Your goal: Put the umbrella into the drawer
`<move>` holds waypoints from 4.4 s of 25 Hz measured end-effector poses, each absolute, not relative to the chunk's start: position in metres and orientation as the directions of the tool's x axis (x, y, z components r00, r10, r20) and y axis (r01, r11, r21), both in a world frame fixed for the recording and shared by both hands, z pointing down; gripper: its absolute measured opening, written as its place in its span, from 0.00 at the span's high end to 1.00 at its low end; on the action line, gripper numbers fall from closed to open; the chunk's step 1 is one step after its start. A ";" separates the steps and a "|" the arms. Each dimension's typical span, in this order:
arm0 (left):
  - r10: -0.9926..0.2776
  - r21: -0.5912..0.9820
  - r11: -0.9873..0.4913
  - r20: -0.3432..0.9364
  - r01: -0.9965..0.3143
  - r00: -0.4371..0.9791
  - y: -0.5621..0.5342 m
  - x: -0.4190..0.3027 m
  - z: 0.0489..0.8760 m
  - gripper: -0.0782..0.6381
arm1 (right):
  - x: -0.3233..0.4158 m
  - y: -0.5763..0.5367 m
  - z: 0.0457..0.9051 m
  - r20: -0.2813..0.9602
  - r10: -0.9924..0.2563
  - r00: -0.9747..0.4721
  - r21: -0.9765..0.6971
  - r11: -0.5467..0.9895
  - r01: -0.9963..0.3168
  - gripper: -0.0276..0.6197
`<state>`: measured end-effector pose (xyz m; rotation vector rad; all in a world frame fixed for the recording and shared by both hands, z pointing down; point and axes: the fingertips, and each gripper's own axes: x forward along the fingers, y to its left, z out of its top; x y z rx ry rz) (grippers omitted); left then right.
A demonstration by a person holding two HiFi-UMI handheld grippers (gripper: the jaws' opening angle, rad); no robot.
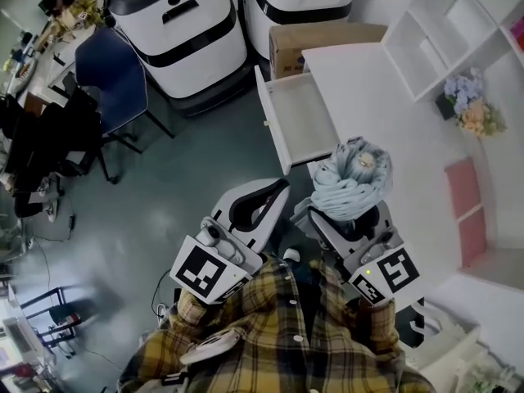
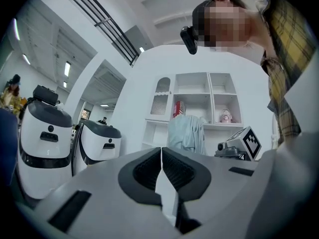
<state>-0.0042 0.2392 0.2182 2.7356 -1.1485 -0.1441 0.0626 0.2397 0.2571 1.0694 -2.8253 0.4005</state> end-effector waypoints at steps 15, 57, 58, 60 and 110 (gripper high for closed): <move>-0.629 0.207 -0.763 -0.025 -0.612 0.777 0.119 -0.041 0.222 0.86 | 0.032 0.124 0.260 0.211 -0.727 -0.653 -0.215 0.618 -0.757 0.48; -0.691 0.231 -0.701 0.015 -0.675 0.723 -0.050 0.009 0.234 0.86 | 0.066 -0.047 0.292 0.270 -0.617 -0.739 -0.271 0.687 -0.674 0.48; -0.695 0.228 -0.696 0.026 -0.681 0.719 -0.048 0.010 0.235 0.86 | 0.066 -0.048 0.292 0.270 -0.611 -0.745 -0.270 0.694 -0.667 0.48; -0.700 0.226 -0.689 0.038 -0.688 0.713 -0.046 0.012 0.237 0.86 | 0.066 -0.048 0.292 0.271 -0.601 -0.752 -0.268 0.703 -0.659 0.48; -0.705 0.205 -0.677 0.098 -0.707 0.703 -0.109 -0.013 0.374 0.86 | 0.027 -0.094 0.476 0.551 -0.581 -0.599 -0.367 0.476 -0.799 0.48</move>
